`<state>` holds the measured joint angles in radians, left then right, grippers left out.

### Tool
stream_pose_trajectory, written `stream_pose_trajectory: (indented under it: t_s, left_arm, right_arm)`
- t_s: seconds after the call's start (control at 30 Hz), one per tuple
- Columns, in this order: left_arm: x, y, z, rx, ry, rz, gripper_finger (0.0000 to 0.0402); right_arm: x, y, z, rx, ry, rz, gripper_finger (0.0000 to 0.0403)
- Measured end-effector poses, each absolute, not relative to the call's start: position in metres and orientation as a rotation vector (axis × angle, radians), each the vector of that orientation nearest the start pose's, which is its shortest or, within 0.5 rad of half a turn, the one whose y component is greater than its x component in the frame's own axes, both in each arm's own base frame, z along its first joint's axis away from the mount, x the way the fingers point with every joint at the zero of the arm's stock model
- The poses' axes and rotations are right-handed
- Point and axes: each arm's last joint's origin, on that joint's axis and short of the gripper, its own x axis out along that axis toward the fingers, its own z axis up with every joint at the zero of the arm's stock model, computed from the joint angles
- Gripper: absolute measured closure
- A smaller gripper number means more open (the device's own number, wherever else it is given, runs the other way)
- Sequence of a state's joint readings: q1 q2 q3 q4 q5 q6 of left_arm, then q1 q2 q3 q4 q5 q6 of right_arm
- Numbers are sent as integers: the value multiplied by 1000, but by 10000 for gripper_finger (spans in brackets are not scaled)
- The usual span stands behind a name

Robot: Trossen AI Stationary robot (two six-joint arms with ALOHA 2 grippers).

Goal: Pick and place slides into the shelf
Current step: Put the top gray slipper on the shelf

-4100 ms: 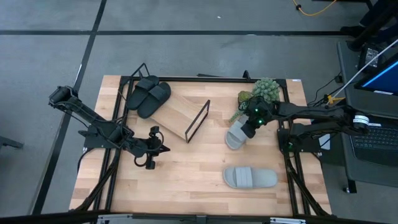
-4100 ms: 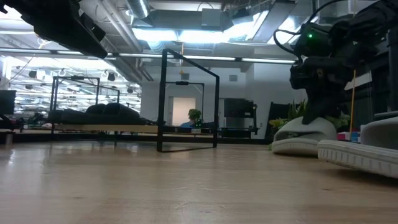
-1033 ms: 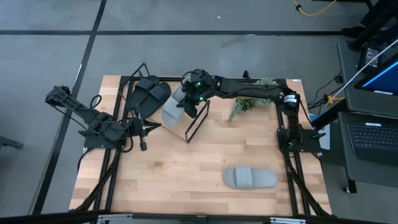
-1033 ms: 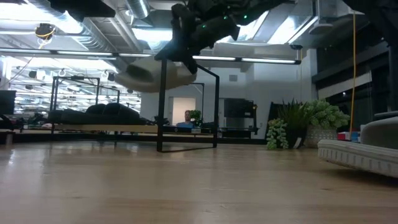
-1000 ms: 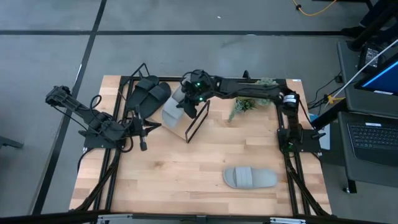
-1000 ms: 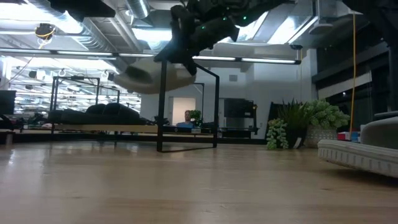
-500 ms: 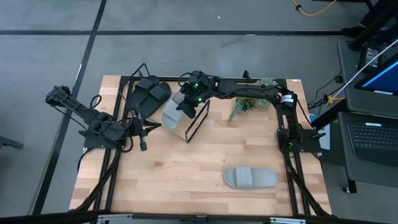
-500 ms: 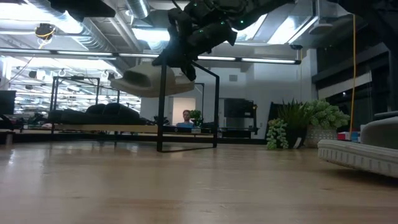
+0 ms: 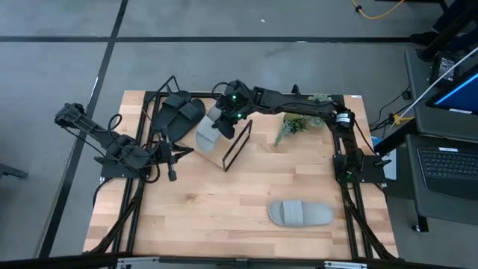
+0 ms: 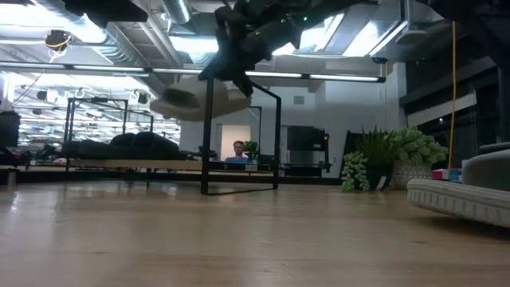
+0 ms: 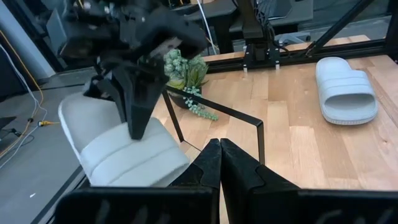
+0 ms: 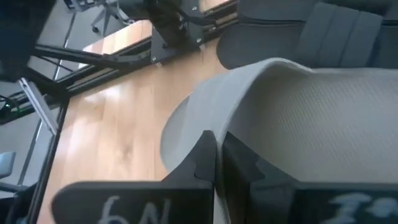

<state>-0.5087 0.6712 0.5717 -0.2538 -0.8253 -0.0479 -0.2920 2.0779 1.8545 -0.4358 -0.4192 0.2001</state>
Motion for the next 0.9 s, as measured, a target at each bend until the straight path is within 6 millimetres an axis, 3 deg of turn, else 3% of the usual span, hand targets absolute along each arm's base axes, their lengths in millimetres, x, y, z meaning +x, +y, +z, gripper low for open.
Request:
stream_pose_trajectory:
  t_s: [0.4,0.9]
  left_arm:
    - [137,-53,273,172,273,311,401]
    - [137,-52,272,176,278,312,401]
  right_arm:
    - [477,-130,237,500,680,65,388]
    - [478,-129,237,505,670,93,383]
